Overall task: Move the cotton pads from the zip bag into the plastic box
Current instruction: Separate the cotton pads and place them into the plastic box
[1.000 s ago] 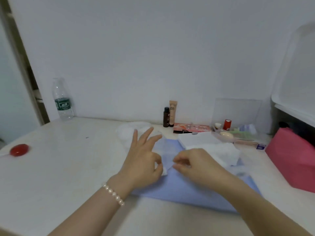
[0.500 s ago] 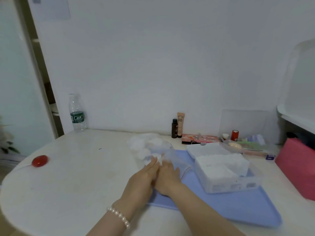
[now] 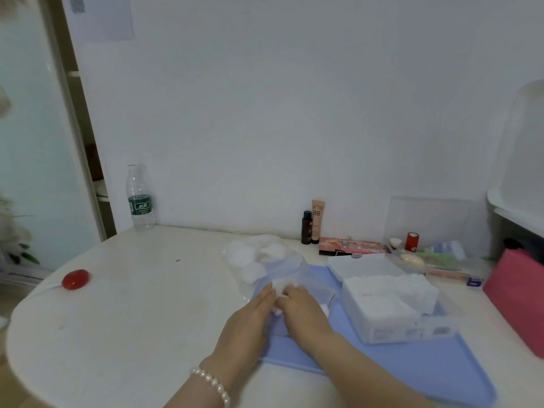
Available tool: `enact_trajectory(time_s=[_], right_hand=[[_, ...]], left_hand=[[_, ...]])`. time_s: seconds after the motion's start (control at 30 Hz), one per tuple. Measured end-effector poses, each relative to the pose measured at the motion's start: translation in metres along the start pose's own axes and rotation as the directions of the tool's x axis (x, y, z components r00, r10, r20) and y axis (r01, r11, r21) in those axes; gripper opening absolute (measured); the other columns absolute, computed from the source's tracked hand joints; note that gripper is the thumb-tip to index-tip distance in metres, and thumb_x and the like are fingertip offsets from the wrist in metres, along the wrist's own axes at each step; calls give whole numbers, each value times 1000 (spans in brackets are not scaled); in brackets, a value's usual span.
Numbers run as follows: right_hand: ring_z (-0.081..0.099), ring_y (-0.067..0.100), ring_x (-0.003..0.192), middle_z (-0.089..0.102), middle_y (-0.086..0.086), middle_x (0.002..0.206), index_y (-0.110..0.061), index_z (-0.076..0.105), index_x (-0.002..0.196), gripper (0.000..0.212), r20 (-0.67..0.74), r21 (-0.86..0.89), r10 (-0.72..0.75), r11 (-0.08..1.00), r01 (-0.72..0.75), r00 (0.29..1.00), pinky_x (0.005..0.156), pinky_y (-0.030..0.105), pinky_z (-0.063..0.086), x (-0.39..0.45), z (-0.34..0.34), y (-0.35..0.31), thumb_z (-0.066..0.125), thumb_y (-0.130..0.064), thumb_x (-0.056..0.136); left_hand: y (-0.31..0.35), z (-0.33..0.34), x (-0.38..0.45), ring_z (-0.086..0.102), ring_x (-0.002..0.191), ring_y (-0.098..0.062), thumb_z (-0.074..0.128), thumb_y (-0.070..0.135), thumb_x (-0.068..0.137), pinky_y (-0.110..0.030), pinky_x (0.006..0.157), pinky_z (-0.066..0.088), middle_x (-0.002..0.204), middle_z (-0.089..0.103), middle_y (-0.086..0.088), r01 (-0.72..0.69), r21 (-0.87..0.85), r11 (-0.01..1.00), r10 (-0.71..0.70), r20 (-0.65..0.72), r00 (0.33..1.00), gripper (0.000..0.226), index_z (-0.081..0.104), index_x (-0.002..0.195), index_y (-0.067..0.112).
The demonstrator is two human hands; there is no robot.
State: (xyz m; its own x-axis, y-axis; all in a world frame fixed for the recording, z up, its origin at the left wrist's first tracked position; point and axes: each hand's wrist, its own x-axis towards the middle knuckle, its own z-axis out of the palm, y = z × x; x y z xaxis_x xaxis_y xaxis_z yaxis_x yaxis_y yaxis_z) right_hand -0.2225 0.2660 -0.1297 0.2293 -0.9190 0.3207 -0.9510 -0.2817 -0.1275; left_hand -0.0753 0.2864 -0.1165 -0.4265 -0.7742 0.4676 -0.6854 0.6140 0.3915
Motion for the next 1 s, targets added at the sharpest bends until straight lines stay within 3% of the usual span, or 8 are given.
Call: enact_trajectory(time_s=[0.17,0.27,0.4,0.53,0.63,0.7,0.87,1.0], right_hand=[[60,12,62,61,-8,73,-27,70,66,19,-136,6,-167,985,170,977,43,11,31,-33,-21,24,57,-16,58],[55,11,70,65,-4,82,-25,72,73,29,-185,48,-195,977,207,963,58,17,43,-50,-29,35,44,-22,69],[62,19,76,68,0,92,-20,74,86,38,-49,145,-169,974,175,984,63,22,51,-71,-42,33,39,-24,72],[49,15,114,53,-6,128,-21,51,131,55,2,221,-98,971,96,995,97,19,36,-83,-59,28,45,-30,77],[46,-1,112,48,-21,117,-25,49,129,59,53,403,-28,915,5,998,92,-1,28,-86,-90,27,49,-22,70],[51,3,112,55,-13,117,-22,54,119,51,87,464,36,883,-73,996,96,10,37,-86,-108,33,40,-18,71],[55,18,108,58,0,123,-27,58,116,54,168,187,136,968,-167,976,91,29,45,-86,-110,44,37,7,80],[41,17,126,44,-2,138,-30,36,140,59,352,-107,52,994,-15,935,101,22,30,-89,-98,40,53,-9,87]], left_hand=[[1,4,2,54,121,-17,44,-16,72,-23,97,42,147,33,10,-49,68,997,56,-106,993,76,35,143,8],[-2,8,1,66,102,-18,49,-11,56,-22,81,51,131,53,4,-47,98,994,62,-154,986,73,56,127,8],[5,14,0,57,112,-34,31,4,68,-50,95,45,120,64,-10,-164,145,976,184,-137,973,53,59,111,12],[23,14,-4,51,107,-26,43,8,70,-32,99,35,111,65,-12,-326,-21,945,310,-254,916,31,61,95,14],[32,20,-5,52,96,-19,45,10,69,-26,85,42,104,64,-10,-378,-90,921,359,-176,917,32,61,96,12],[30,25,-2,51,99,-19,45,14,69,-27,88,41,110,64,-11,-368,-60,928,363,-74,929,39,63,103,9],[12,38,0,47,126,-29,44,24,75,-36,109,31,139,50,-10,-323,16,946,316,162,935,59,46,134,21],[4,39,6,27,141,-22,18,35,74,-44,115,20,152,31,4,-263,65,963,231,308,923,72,38,142,27]])
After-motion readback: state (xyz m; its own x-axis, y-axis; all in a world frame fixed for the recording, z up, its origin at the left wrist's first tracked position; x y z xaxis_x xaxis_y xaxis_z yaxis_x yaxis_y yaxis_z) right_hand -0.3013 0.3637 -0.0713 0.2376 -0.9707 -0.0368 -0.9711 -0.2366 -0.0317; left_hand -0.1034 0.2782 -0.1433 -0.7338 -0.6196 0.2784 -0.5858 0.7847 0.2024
